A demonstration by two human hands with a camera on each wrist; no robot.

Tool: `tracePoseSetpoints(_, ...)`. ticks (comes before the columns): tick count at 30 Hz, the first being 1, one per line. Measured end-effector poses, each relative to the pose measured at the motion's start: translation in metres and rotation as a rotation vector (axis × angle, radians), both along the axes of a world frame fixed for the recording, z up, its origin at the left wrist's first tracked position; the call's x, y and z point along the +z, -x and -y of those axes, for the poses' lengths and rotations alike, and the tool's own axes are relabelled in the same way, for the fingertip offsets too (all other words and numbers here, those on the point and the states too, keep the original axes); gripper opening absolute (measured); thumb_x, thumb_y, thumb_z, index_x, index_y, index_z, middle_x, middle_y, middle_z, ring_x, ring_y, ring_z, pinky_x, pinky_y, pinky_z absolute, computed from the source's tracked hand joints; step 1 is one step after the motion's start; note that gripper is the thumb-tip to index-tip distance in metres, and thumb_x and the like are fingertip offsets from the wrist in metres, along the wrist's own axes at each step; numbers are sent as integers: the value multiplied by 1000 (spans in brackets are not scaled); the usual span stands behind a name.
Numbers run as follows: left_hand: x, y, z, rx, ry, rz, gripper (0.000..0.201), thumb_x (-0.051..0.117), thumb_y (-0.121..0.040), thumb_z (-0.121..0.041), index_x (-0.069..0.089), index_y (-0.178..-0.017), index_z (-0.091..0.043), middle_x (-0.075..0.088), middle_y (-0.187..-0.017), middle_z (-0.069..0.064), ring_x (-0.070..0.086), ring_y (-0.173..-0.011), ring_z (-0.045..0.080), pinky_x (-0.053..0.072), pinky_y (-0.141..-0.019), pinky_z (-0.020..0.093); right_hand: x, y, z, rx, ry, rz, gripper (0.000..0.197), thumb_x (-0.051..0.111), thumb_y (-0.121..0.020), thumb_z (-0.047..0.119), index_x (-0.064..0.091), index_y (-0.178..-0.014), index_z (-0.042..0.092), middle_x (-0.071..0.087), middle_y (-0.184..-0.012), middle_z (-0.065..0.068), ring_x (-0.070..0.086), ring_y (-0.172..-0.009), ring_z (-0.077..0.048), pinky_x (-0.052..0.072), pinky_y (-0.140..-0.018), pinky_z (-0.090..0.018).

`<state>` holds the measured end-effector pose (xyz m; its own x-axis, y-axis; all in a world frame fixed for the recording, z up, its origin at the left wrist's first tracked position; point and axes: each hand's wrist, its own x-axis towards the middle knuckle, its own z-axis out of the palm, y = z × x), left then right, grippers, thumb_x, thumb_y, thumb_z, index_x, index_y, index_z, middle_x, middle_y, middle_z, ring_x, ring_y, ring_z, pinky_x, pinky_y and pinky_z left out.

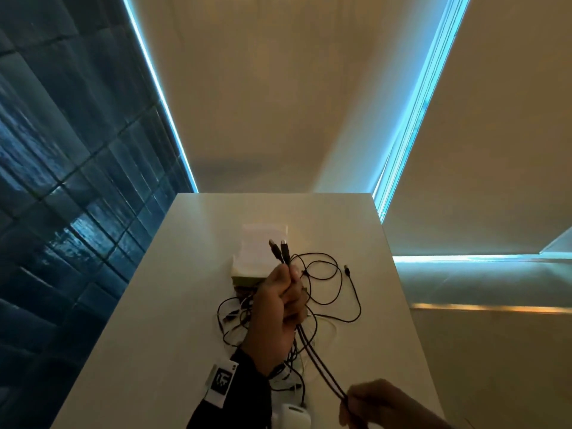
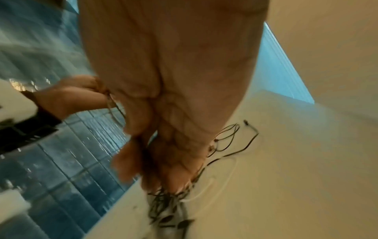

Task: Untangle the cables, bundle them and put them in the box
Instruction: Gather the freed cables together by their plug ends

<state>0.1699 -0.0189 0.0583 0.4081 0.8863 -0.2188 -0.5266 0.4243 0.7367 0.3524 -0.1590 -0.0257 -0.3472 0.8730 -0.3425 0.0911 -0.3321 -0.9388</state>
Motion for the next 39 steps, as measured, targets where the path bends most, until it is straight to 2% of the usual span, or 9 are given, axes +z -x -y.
tracePoseSetpoints(2, -9, -3, 3, -7, 11, -15, 22, 44, -96, -25, 52, -79, -13, 20, -56, -4, 10, -47, 10, 9, -44, 27, -13, -24, -15, 122, -100, 319, 29, 66, -85, 44, 73, -98, 18, 72, -96, -3, 67, -93, -10, 51, -92, -33)
tracePoseSetpoints(4, -14, -5, 1, 4, 28, -9, 21, 46, -93, -28, 52, -80, -13, 20, -57, -4, 9, -47, 10, 9, -44, 27, -25, -47, -45, -7, -99, 537, 16, 60, -85, 30, 74, -88, 22, 72, -83, 4, 66, -74, -2, 57, -75, -29)
tracePoseSetpoints(9, -17, -6, -8, 22, 63, -65, 23, 44, -96, -27, 53, -82, -11, 21, -58, -3, 11, -48, 11, 11, -45, 28, -42, -86, -142, -421, 34, 807, 19, 62, -87, 14, 64, -69, 13, 67, -64, -6, 64, -50, -16, 55, -51, -30)
tracePoseSetpoints(12, -20, -8, -12, 31, 99, -77, 26, 40, -99, -26, 54, -85, -9, 22, -58, -1, 15, -45, 9, 13, -43, 26, -60, -90, -187, -343, 175, 941, 20, 63, -82, 24, 64, -77, 5, 71, -72, -12, 70, -56, -24, 61, -57, -38)
tracePoseSetpoints(18, -23, -7, -20, 46, 120, -107, 30, 35, -103, -25, 55, -97, -4, 28, -58, -1, 20, -45, 9, 17, -44, 25, -111, -78, -204, -171, 378, 1106, 44, 66, -84, 37, 52, -117, 11, 56, -119, -11, 62, -103, -28, 54, -86, -37)
tracePoseSetpoints(23, -26, -5, -23, 85, 120, -173, 28, 36, -103, -22, 54, -104, -1, 29, -59, -1, 21, -46, 9, 18, -43, 24, -122, -79, -202, -458, 387, 855, 23, 66, -85, 23, 64, -95, 2, 68, -95, -15, 69, -81, -30, 60, -77, -42)
tracePoseSetpoints(28, -25, -7, -23, 179, 87, -225, 25, 39, -102, -22, 53, -103, -2, 32, -60, -2, 23, -48, 9, 20, -47, 25, -60, -48, -183, -963, 93, 99, 19, 61, -93, 15, 59, -87, -4, 58, -67, -16, 59, -53, -26, 58, -60, -40)
tracePoseSetpoints(35, 0, -7, -32, 239, -48, -308, 24, 39, -103, -27, 54, -98, -9, 33, -61, -5, 25, -50, 9, 22, -51, 27, 45, 41, -136, -686, -419, -44, 11, 60, -91, 10, 57, -86, 0, 53, -62, -6, 50, -51, -24, 48, -50, -32)
tracePoseSetpoints(39, 13, 0, -35, 268, -156, -402, 28, 38, -103, -30, 58, -105, -10, 36, -65, 2, 32, -50, 15, 33, -49, 31, 64, 74, -119, -556, -501, -24, 13, 63, -86, 17, 59, -82, 6, 59, -67, -7, 50, -51, -22, 48, -49, -36)
